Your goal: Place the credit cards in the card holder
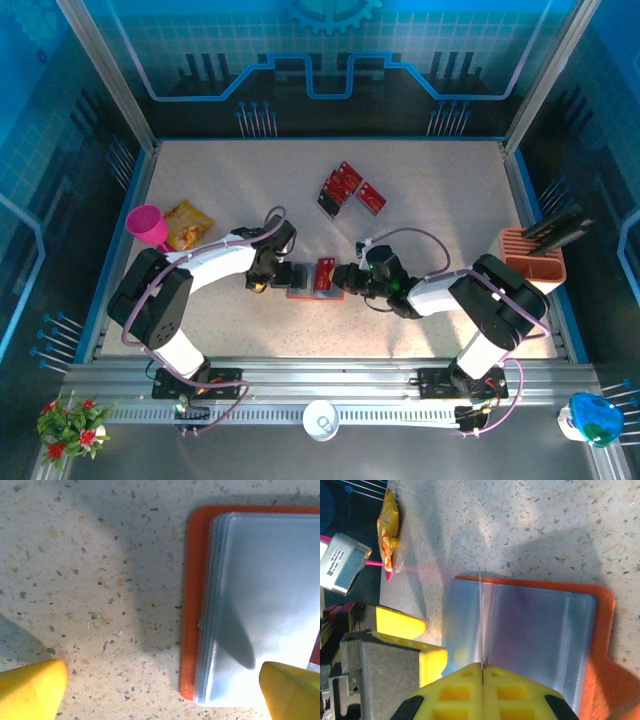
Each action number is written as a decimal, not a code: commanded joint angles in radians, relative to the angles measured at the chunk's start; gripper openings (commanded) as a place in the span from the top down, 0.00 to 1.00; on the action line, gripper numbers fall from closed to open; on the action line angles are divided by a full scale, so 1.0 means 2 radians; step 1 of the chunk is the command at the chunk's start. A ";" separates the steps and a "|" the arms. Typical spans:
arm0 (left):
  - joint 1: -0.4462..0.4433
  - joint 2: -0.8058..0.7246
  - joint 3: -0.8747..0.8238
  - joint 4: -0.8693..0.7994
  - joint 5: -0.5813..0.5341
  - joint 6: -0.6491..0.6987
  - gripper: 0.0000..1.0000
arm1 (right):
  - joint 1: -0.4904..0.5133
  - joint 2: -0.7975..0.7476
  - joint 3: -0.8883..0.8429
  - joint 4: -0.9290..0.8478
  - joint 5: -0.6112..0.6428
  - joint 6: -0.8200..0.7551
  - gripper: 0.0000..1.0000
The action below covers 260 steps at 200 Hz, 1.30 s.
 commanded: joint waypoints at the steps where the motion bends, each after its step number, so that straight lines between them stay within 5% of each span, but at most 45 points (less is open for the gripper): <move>1: -0.001 -0.002 0.038 -0.030 -0.012 0.010 0.01 | 0.006 -0.025 -0.002 -0.003 0.015 -0.001 1.00; 260: 0.016 0.039 0.004 -0.034 -0.033 0.039 0.01 | 0.027 0.032 -0.013 0.069 0.054 0.027 1.00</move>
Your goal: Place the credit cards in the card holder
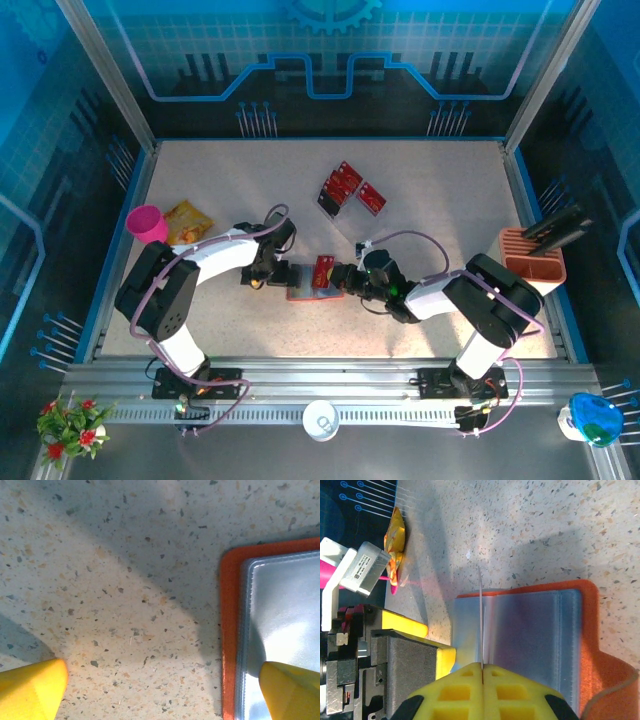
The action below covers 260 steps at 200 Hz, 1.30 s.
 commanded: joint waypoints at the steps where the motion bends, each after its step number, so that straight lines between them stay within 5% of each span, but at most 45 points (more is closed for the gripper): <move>1: 0.003 0.009 -0.013 -0.009 0.001 0.009 0.01 | 0.007 0.012 -0.004 0.019 0.007 0.005 1.00; 177: 0.003 0.006 -0.026 -0.001 0.002 0.005 0.01 | 0.011 0.055 0.006 0.032 -0.058 0.018 1.00; 260: 0.002 0.006 -0.028 0.001 0.002 0.006 0.01 | 0.008 0.037 0.018 -0.045 -0.065 0.008 1.00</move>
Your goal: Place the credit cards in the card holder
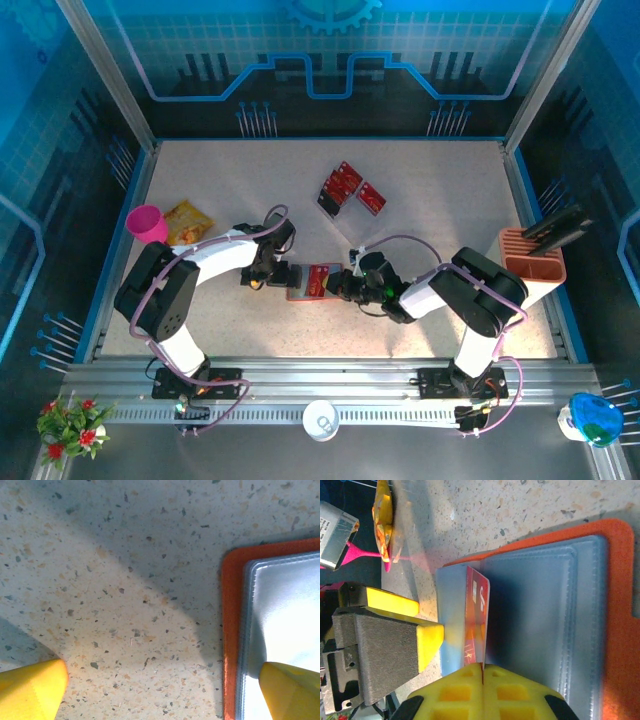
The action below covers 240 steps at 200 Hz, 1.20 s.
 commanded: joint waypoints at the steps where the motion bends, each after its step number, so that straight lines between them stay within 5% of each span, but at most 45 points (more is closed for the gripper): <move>1: 0.003 0.007 -0.021 -0.008 0.002 0.006 0.01 | 0.005 -0.008 0.010 -0.055 -0.011 -0.009 1.00; 138: 0.003 0.005 -0.012 -0.005 0.012 0.005 0.01 | -0.005 0.054 0.141 -0.257 -0.090 -0.066 1.00; 168: 0.004 -0.010 0.005 -0.015 0.018 -0.006 0.01 | -0.014 0.022 0.167 -0.332 -0.096 -0.104 0.72; 187: 0.010 -0.024 0.016 -0.022 0.027 -0.019 0.01 | -0.027 -0.016 0.179 -0.382 -0.094 -0.131 0.62; 217: 0.024 -0.044 0.022 -0.024 0.038 -0.047 0.01 | -0.039 -0.054 0.201 -0.464 -0.086 -0.175 0.62; 240: 0.031 -0.047 0.020 -0.027 0.034 -0.067 0.01 | -0.040 -0.051 0.238 -0.510 -0.079 -0.206 0.72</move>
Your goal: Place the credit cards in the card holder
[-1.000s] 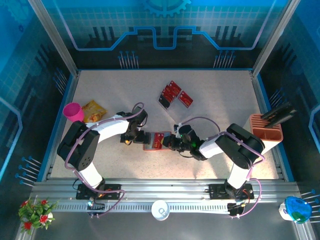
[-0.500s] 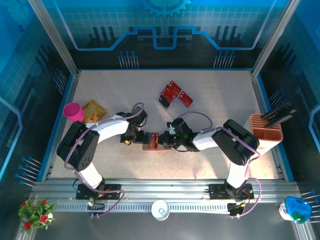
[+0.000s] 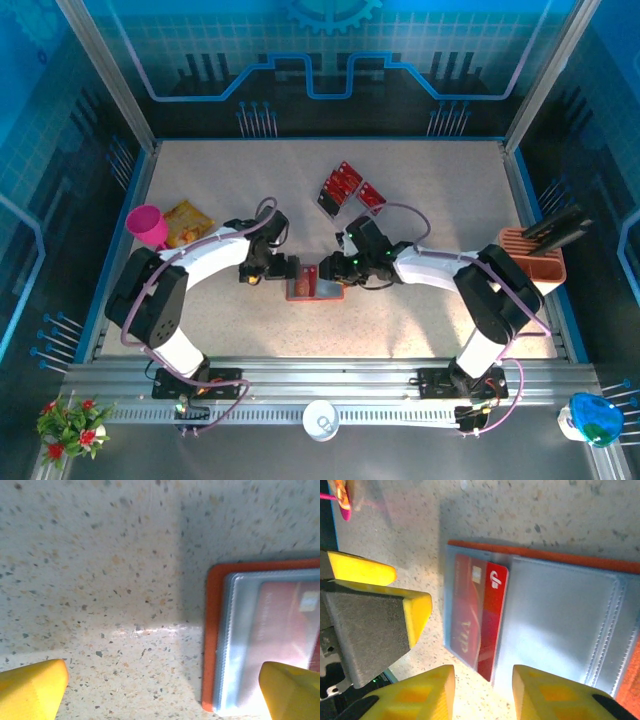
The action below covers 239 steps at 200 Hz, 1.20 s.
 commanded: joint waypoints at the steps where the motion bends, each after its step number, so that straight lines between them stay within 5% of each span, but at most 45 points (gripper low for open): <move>1: 0.008 -0.013 0.010 -0.017 0.010 -0.033 0.01 | -0.002 -0.008 0.036 -0.091 0.008 -0.056 0.72; 67: 0.016 0.016 0.006 -0.042 -0.032 -0.050 0.01 | 0.025 0.054 0.120 -0.156 0.043 -0.101 0.91; 239: 0.017 0.071 -0.009 -0.018 -0.010 -0.024 0.01 | 0.071 0.165 0.206 -0.189 0.066 -0.109 0.94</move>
